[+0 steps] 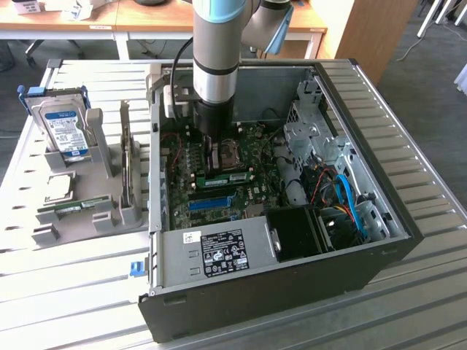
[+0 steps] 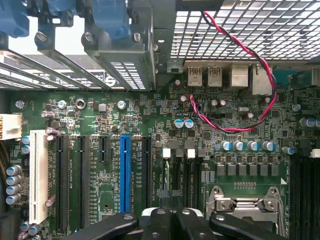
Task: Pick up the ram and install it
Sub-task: 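Press down the ram until it locks into place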
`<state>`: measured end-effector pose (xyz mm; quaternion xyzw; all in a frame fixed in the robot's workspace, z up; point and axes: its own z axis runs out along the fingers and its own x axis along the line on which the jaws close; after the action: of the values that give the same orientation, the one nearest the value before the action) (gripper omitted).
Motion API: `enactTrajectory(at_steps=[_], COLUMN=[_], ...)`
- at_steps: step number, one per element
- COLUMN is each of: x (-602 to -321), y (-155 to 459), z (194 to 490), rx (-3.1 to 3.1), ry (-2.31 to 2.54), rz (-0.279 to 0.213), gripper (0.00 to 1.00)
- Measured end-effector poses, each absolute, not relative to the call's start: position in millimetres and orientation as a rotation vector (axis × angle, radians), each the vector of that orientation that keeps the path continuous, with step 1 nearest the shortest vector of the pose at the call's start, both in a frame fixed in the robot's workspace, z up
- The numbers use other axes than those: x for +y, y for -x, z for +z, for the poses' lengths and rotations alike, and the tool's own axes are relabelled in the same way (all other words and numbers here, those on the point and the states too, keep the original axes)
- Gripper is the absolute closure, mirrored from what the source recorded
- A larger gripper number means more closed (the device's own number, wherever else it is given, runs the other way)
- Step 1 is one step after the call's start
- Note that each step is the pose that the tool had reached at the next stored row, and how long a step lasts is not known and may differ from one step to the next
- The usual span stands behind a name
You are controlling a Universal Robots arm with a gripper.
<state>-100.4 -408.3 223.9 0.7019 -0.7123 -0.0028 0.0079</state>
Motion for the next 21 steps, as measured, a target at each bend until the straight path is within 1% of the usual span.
enactTrajectory(at_steps=[21], x=[-408.2], y=[100.4], z=[222.5], rx=[-2.227], ry=[-2.194], rz=[-0.009], gripper=[0.89])
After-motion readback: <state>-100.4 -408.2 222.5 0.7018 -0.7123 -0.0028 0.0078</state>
